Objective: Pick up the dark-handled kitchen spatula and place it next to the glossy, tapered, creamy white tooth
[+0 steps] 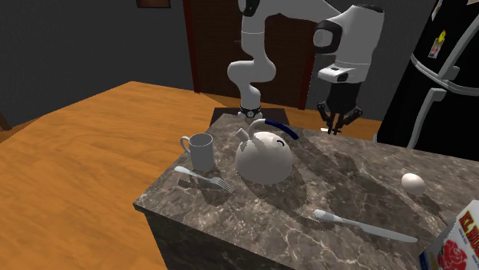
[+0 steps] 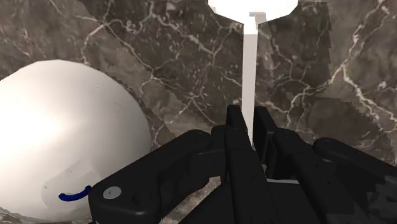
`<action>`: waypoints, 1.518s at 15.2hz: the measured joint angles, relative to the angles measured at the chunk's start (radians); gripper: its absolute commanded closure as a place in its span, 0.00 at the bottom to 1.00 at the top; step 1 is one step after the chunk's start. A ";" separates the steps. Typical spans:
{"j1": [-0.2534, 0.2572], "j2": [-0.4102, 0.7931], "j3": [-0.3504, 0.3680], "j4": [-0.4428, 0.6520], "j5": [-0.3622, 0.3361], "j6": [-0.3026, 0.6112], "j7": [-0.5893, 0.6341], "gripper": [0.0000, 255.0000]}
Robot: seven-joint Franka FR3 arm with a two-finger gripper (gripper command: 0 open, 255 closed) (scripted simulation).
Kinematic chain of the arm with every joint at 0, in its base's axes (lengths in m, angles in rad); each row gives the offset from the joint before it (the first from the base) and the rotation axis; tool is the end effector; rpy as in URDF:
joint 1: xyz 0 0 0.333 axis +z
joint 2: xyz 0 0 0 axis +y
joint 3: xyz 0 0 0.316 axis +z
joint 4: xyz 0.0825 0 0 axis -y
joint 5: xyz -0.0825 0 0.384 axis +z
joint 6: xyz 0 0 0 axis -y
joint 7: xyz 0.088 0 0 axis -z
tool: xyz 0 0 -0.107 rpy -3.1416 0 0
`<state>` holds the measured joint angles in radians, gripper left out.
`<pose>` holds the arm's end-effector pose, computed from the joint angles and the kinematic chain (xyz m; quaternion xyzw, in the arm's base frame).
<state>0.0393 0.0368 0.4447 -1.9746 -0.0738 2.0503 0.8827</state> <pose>0.5059 0.2591 0.4552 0.9827 -0.1822 0.0325 0.0061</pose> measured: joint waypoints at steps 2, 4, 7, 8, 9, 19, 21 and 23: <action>0.027 0.071 0.019 0.073 -0.037 -0.014 0.057 1.00; 0.056 0.152 0.029 0.173 -0.078 -0.044 0.106 1.00; 0.110 0.277 0.033 0.336 -0.138 -0.100 0.165 1.00; 0.129 0.314 0.033 0.385 -0.154 -0.118 0.179 1.00; 0.151 0.353 0.032 0.438 -0.171 -0.136 0.196 1.00; 0.203 0.471 0.017 0.504 -0.223 -0.098 0.243 1.00; 0.202 0.477 0.015 0.483 -0.228 -0.071 0.248 1.00; 0.201 0.483 0.013 0.467 -0.231 -0.051 0.251 1.00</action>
<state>0.2402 0.5193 0.4574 -1.5071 -0.3052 1.9994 1.1338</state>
